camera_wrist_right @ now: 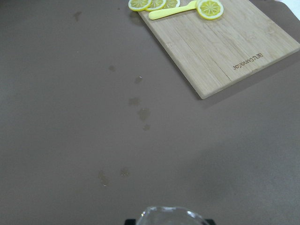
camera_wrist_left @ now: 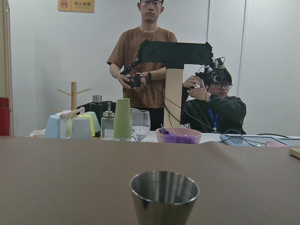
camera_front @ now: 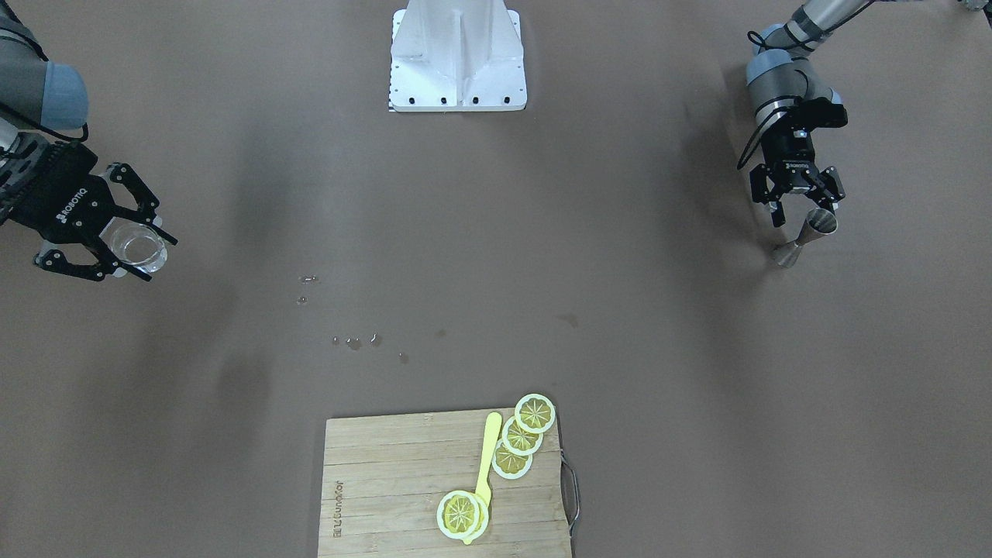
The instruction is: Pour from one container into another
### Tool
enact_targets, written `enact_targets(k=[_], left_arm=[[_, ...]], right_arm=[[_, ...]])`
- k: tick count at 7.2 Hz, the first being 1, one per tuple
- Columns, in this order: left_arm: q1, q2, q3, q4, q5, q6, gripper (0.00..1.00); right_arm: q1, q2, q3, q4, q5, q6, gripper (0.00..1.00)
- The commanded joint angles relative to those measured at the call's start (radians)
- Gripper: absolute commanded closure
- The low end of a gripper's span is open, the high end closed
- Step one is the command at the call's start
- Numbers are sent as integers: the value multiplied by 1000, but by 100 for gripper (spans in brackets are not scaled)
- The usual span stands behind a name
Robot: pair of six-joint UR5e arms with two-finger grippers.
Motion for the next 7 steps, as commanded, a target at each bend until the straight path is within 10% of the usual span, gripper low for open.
enact_targets(k=[1,7], left_arm=[[-2,1,0,20,5,-35,4],[-22,11,-37,184,-29,-146,9]], right_arm=[[-22,9,5,-4,-17,-1,100],[-51,6,114,-227,-36,-4,100]])
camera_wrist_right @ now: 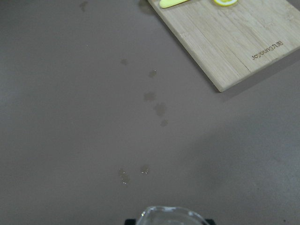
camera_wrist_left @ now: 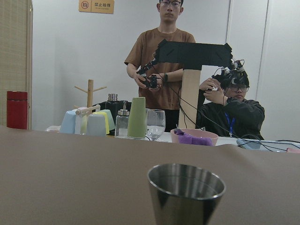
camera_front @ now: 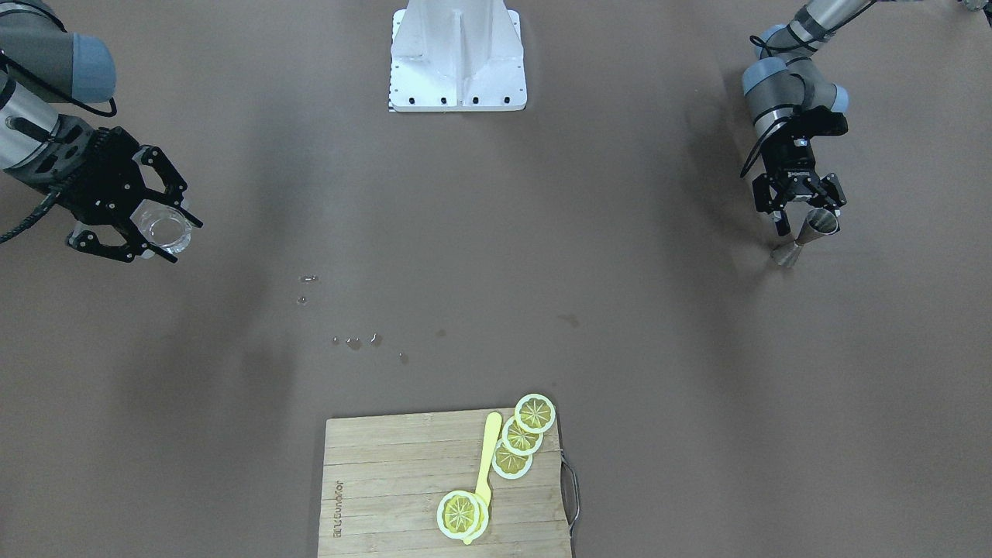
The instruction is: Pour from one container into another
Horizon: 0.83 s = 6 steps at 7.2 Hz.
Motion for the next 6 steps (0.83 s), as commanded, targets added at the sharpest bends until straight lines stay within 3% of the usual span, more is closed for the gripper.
enact_targets(k=[1,3,4,6], left_arm=[[-8,-1,-18,25,-20,20,11],[-11,-1,-18,36,-20,20,13],[-15,-2,-18,53,-20,20,14],[-17,-5,-13,58,-41,12,14]], right_arm=[[-14,0,16,-42,-4,-1,100],[-7,2,14,-48,-4,-1,100],[57,-1,25,-48,8,-10,100],[23,2,23,-58,-25,-38,100]])
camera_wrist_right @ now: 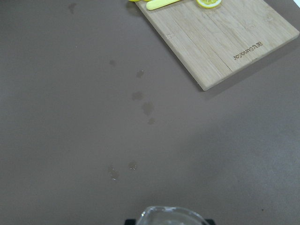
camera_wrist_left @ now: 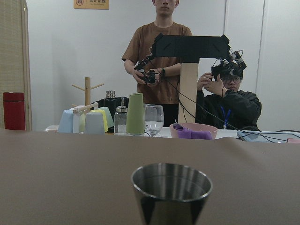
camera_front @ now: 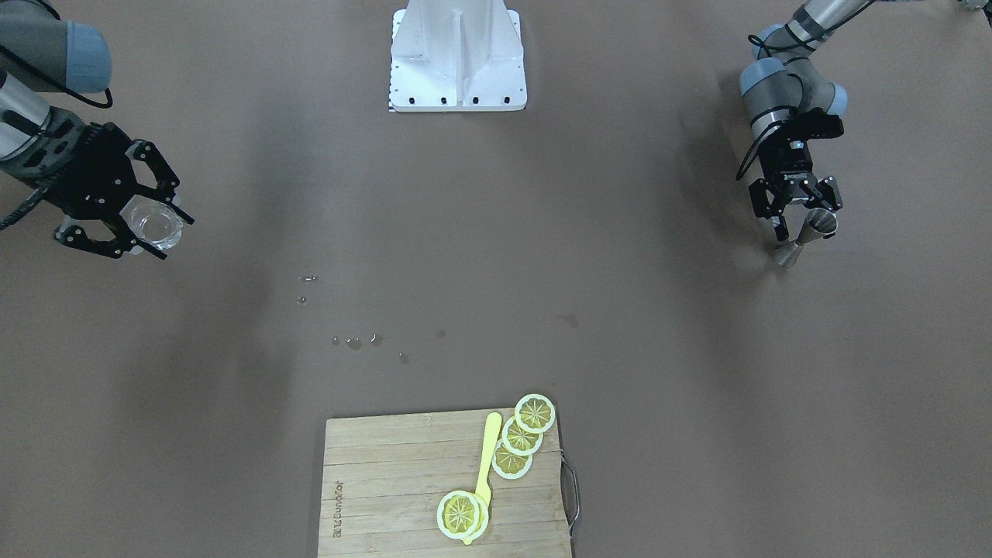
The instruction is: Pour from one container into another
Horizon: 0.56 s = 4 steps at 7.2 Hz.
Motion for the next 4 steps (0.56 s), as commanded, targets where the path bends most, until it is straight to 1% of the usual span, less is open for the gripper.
enact_targets(k=[1,2,3,4], left_arm=[[-2,0,4,4,-20,-4,14],[-2,-2,4,4,-20,-4,14],[-2,-2,5,4,-21,-6,23],[-2,-2,7,2,-40,-9,54]], right_arm=[[-16,2,-1,-7,-25,-10,100],[-16,4,4,-7,-25,-10,100],[-5,4,5,-7,-22,-10,100],[-2,5,5,-7,-24,-10,100]])
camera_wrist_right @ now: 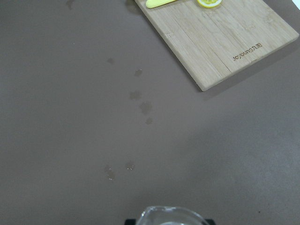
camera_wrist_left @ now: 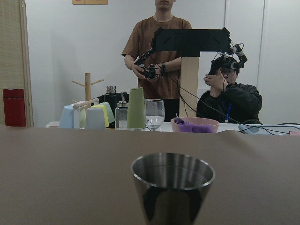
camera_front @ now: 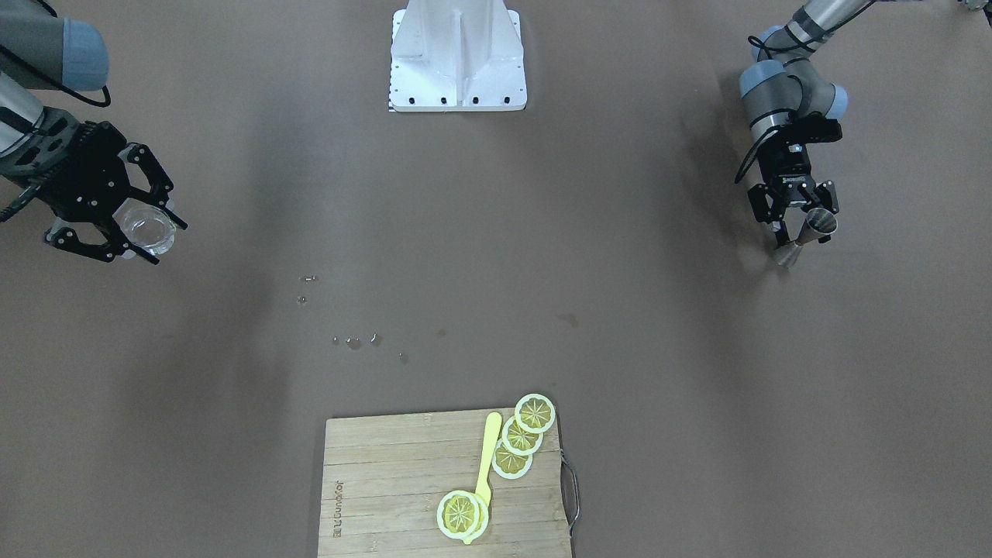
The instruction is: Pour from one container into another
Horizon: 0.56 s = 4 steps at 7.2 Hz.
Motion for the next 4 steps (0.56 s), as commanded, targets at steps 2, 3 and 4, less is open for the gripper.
enact_targets(k=[2,3,4], left_arm=[[0,0,-1,-4,-27,-1,89],[-2,0,-3,-6,-27,-1,92],[-5,0,-5,-6,-27,-1,92]], right_arm=[[19,0,9,0,5,-2,100],[28,0,9,-2,8,0,100],[32,0,9,-2,10,-2,100]])
